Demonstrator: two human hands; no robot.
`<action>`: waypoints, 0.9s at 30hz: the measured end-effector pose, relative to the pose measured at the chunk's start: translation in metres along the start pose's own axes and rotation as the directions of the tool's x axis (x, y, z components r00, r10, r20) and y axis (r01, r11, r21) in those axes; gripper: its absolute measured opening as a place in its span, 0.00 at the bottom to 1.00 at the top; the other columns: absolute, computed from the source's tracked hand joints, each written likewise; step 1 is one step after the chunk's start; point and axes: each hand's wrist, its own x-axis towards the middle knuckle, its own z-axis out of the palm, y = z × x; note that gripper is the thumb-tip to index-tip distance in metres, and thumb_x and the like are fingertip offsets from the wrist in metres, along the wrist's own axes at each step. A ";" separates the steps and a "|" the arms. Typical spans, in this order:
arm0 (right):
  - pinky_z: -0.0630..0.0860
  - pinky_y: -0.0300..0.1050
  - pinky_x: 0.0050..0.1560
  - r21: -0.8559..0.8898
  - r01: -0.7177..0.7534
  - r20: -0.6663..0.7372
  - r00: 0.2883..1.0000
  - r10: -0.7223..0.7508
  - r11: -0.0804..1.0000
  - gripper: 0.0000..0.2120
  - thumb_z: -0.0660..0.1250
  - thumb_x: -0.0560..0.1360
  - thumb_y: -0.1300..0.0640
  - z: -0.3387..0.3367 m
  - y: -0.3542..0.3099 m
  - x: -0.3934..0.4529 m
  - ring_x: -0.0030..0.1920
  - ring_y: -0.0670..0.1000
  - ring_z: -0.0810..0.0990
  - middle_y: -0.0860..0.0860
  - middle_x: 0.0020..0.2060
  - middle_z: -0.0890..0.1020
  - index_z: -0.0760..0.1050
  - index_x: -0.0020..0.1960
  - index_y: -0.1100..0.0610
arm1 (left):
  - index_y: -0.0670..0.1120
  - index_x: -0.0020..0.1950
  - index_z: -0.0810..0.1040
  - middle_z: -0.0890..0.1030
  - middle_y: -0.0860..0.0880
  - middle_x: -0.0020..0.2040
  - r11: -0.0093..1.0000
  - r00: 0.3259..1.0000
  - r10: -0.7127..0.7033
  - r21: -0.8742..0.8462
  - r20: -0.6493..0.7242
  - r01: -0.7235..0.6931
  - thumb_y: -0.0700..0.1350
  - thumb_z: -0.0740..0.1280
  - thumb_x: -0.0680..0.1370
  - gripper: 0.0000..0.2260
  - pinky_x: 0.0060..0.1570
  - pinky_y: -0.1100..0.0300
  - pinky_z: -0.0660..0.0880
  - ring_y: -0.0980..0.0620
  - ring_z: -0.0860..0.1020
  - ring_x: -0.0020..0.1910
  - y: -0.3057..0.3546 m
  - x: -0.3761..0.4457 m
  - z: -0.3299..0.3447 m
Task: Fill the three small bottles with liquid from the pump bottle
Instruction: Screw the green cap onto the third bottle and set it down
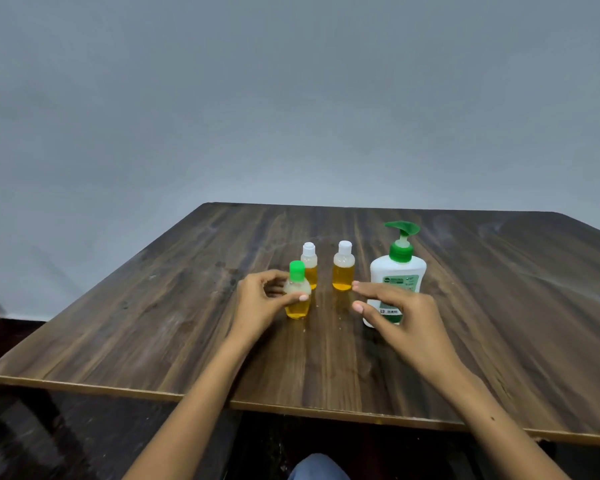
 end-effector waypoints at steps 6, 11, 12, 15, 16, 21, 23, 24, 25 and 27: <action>0.73 0.31 0.56 0.029 0.004 0.039 0.999 -0.005 1.000 0.10 0.72 0.71 0.56 0.011 0.006 -0.007 0.54 0.35 0.78 0.39 0.50 0.83 0.84 0.52 0.52 | 0.40 0.48 0.84 0.83 0.50 0.39 0.997 0.995 -0.071 0.036 -0.065 0.073 0.35 0.81 0.63 0.15 0.40 0.72 0.76 0.67 0.80 0.36 -0.019 0.044 -0.016; 0.73 0.30 0.54 0.011 0.035 0.064 0.997 -0.035 0.999 0.08 0.74 0.71 0.58 0.015 0.011 -0.010 0.54 0.36 0.78 0.38 0.51 0.83 0.84 0.50 0.52 | 0.37 0.50 0.84 0.84 0.47 0.41 0.996 0.994 -0.073 0.036 -0.084 0.076 0.35 0.81 0.64 0.16 0.40 0.72 0.76 0.66 0.80 0.37 -0.031 0.061 -0.018; 0.73 0.29 0.54 0.009 0.040 0.069 0.997 -0.040 0.999 0.08 0.74 0.72 0.58 0.014 0.011 -0.010 0.54 0.36 0.78 0.38 0.51 0.82 0.84 0.50 0.52 | 0.37 0.50 0.84 0.84 0.47 0.42 0.996 0.994 -0.075 0.033 -0.081 0.078 0.35 0.80 0.64 0.16 0.41 0.71 0.76 0.65 0.81 0.37 -0.033 0.063 -0.018; 0.73 0.30 0.53 0.007 0.049 0.080 0.996 -0.049 0.999 0.07 0.73 0.72 0.57 0.013 0.011 -0.010 0.54 0.36 0.79 0.37 0.51 0.82 0.84 0.50 0.52 | 0.39 0.51 0.84 0.85 0.48 0.42 0.997 0.995 -0.067 0.031 -0.073 0.070 0.36 0.80 0.65 0.16 0.41 0.71 0.76 0.65 0.81 0.39 -0.038 0.064 -0.018; 0.74 0.30 0.53 0.006 0.050 0.075 0.996 -0.051 0.999 0.07 0.73 0.72 0.57 0.013 0.011 -0.010 0.54 0.36 0.79 0.37 0.51 0.82 0.84 0.50 0.52 | 0.39 0.52 0.83 0.85 0.48 0.43 0.997 0.995 -0.068 0.029 -0.067 0.070 0.36 0.80 0.65 0.17 0.41 0.71 0.76 0.65 0.81 0.39 -0.038 0.063 -0.018; 0.74 0.32 0.53 0.000 0.034 -0.044 0.998 -0.034 0.999 0.09 0.71 0.71 0.53 0.008 0.009 -0.015 0.54 0.38 0.79 0.39 0.52 0.83 0.84 0.50 0.52 | 0.37 0.62 0.79 0.84 0.43 0.53 0.991 0.990 -0.130 0.019 -0.044 0.131 0.37 0.81 0.63 0.29 0.53 0.60 0.79 0.54 0.83 0.50 -0.037 0.059 -0.027; 0.75 0.32 0.53 -0.039 0.014 -0.198 0.980 -0.022 0.999 0.09 0.74 0.70 0.53 0.002 0.007 -0.020 0.53 0.40 0.80 0.42 0.50 0.83 0.84 0.49 0.54 | 0.36 0.64 0.77 0.84 0.42 0.52 0.990 0.987 -0.135 0.039 -0.092 0.139 0.37 0.81 0.63 0.31 0.54 0.58 0.79 0.51 0.82 0.50 -0.033 0.050 -0.030; 0.75 0.33 0.52 -0.066 -0.005 -0.282 0.959 -0.014 0.998 0.10 0.76 0.69 0.55 -0.001 0.007 -0.023 0.52 0.42 0.81 0.44 0.49 0.83 0.83 0.49 0.56 | 0.37 0.63 0.78 0.84 0.42 0.51 0.989 0.984 -0.125 0.058 -0.126 0.133 0.38 0.81 0.63 0.30 0.53 0.60 0.79 0.52 0.82 0.49 -0.030 0.042 -0.031; 0.75 0.33 0.51 -0.100 -0.030 -0.351 0.937 -0.007 0.995 0.12 0.77 0.68 0.56 -0.004 0.006 -0.025 0.52 0.45 0.81 0.47 0.48 0.83 0.83 0.49 0.58 | 0.38 0.63 0.78 0.84 0.44 0.51 0.991 0.982 -0.106 0.068 -0.158 0.118 0.38 0.81 0.64 0.28 0.52 0.62 0.79 0.53 0.82 0.48 -0.026 0.032 -0.029; 0.72 0.29 0.51 -0.159 -0.102 -0.433 0.901 0.023 0.982 0.18 0.76 0.67 0.58 -0.007 0.007 -0.025 0.52 0.47 0.79 0.50 0.52 0.80 0.80 0.55 0.60 | 0.41 0.60 0.80 0.84 0.47 0.49 0.995 0.978 -0.064 0.058 -0.200 0.077 0.39 0.80 0.66 0.24 0.52 0.60 0.80 0.55 0.82 0.47 -0.017 0.006 -0.021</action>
